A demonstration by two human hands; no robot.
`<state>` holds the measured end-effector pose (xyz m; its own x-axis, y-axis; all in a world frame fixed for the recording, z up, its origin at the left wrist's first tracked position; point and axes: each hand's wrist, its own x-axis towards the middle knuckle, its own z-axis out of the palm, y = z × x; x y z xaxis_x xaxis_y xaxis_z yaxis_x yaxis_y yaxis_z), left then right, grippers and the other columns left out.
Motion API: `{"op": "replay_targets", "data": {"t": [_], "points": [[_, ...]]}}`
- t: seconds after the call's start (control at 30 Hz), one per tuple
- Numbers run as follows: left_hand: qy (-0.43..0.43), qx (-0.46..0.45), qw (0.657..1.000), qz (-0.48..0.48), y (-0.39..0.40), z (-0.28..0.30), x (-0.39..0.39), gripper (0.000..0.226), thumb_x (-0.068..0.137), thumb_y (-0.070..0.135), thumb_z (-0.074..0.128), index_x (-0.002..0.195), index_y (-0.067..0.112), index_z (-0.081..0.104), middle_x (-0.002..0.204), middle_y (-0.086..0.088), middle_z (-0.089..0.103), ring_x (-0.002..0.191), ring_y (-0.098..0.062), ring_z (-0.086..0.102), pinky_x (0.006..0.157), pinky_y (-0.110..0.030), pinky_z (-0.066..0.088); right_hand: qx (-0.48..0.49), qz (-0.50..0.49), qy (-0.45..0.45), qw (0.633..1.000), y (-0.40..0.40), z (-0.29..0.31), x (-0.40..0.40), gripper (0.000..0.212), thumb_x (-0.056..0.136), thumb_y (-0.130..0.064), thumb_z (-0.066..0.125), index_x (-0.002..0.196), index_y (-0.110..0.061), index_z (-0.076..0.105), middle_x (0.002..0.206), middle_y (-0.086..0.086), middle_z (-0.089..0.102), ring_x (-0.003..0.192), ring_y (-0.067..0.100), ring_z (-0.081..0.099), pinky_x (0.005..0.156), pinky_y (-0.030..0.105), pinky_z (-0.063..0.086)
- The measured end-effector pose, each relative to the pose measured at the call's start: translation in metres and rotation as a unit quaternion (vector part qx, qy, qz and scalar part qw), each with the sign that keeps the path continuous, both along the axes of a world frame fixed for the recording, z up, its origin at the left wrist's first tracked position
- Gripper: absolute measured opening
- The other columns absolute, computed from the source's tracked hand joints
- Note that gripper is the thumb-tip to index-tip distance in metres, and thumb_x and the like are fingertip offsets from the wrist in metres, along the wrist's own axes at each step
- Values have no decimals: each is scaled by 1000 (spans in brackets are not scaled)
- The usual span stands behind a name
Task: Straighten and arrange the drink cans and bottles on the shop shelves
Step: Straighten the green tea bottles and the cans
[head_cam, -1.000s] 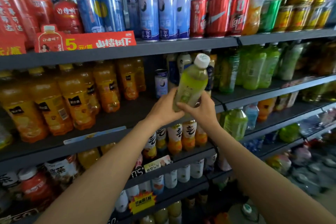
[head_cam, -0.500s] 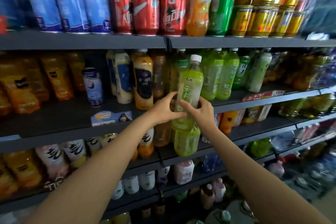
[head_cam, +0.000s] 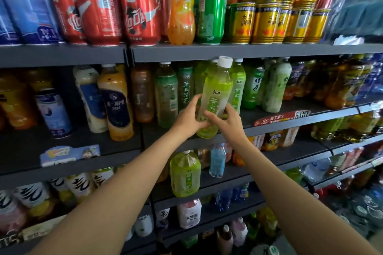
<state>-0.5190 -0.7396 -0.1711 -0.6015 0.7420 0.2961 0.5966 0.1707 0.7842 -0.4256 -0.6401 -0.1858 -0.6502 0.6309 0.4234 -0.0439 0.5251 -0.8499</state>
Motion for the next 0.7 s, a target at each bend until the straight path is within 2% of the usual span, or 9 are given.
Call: {"op": "replay_targets", "data": {"t": [0.13, 0.27, 0.4, 0.47, 0.53, 0.7], "points": [[-3, -6, 999, 50, 29, -9, 9, 87, 72, 25, 78, 140, 28, 24, 131, -6, 53, 122, -27, 49, 99, -49, 43, 14, 48, -18, 999, 36, -9, -1, 38, 79, -34, 71, 110, -17, 56, 100, 1, 64, 97, 19, 58, 83, 38, 50], [-8, 0, 995, 100, 55, -15, 25, 86, 75, 28, 75, 143, 24, 22, 134, -7, 50, 123, -25, 47, 100, -44, 43, 15, 81, -36, 996, 68, -9, 1, 45, 80, -36, 70, 113, -9, 55, 106, 8, 63, 103, 26, 57, 86, 44, 50], [1, -8, 988, 154, 70, -15, 34, 86, 77, 27, 73, 144, 20, 20, 134, -8, 50, 122, -25, 49, 99, -43, 43, 62, 79, -31, 994, 83, -3, 2, 58, 81, -36, 69, 127, -8, 50, 117, 7, 52, 106, 18, 52, 81, 25, 45], [10, -10, 983, 182, 76, -18, 38, 86, 77, 26, 73, 144, 22, 19, 134, -8, 51, 121, -26, 50, 98, -46, 44, 70, 84, -30, 994, 88, -5, 3, 64, 78, -40, 70, 130, -9, 48, 119, 6, 54, 108, 18, 53, 84, 26, 46], [30, -22, 977, 211, 82, -18, 43, 83, 78, 22, 72, 142, 23, 20, 134, -7, 52, 117, -26, 53, 95, -45, 45, 59, 87, -36, 994, 90, -8, 4, 66, 73, -41, 74, 125, -10, 48, 114, 5, 59, 104, 20, 57, 84, 32, 50], [158, -72, 962, 213, 95, -16, 69, 80, 80, 26, 70, 144, 21, 22, 141, -6, 44, 121, -27, 51, 94, -40, 45, 33, 38, 29, 998, 103, -17, 26, 51, 73, -33, 77, 110, -13, 48, 102, 2, 63, 93, 14, 61, 77, 29, 52]]}}
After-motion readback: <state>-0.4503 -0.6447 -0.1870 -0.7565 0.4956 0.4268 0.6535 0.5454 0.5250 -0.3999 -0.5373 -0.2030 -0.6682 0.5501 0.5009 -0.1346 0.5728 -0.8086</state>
